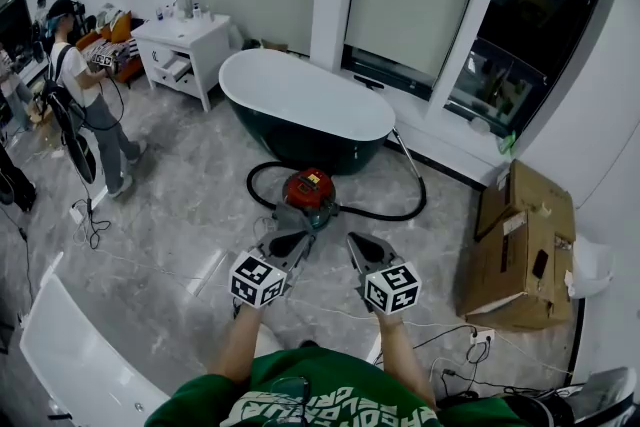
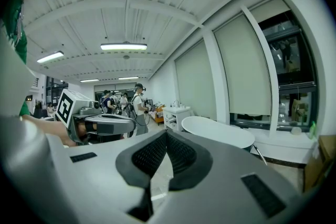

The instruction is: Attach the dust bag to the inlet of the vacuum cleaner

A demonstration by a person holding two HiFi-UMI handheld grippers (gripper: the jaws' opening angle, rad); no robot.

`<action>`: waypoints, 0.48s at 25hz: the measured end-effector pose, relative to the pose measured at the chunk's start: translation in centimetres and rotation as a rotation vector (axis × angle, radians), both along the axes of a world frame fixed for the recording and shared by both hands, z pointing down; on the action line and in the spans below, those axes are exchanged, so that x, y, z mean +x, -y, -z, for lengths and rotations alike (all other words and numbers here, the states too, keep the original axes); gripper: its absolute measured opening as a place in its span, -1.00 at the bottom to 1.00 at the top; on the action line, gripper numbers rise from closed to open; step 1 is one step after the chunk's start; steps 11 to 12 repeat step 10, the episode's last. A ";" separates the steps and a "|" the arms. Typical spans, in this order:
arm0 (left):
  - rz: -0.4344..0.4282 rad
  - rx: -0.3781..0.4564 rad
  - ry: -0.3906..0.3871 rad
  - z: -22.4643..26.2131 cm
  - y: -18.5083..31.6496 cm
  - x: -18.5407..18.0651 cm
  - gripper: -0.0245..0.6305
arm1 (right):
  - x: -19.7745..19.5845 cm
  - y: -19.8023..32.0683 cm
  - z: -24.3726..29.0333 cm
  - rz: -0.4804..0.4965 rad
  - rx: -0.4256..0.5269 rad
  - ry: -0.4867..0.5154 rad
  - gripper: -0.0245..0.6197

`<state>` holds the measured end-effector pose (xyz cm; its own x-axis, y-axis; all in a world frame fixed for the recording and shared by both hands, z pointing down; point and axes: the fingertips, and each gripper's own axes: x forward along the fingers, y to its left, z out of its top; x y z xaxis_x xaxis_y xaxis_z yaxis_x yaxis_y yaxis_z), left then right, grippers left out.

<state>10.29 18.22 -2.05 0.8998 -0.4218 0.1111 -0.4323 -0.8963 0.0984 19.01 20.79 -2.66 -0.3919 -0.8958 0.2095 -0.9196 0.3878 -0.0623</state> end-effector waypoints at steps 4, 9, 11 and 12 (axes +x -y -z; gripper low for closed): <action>0.014 -0.006 -0.006 -0.4 -0.3 -0.3 -0.92 | 0.0 -0.4 -0.3 -0.005 -0.002 0.000 -0.90; 0.029 -0.017 -0.025 -0.5 -0.2 -0.7 -0.92 | -0.1 -0.5 -0.2 -0.010 -0.007 -0.009 -0.90; 0.030 -0.018 -0.027 -0.5 -0.2 -0.9 -0.92 | -0.2 -0.4 -0.2 -0.010 -0.008 -0.010 -0.90; 0.030 -0.018 -0.027 -0.5 -0.2 -0.9 -0.92 | -0.2 -0.4 -0.2 -0.010 -0.008 -0.010 -0.90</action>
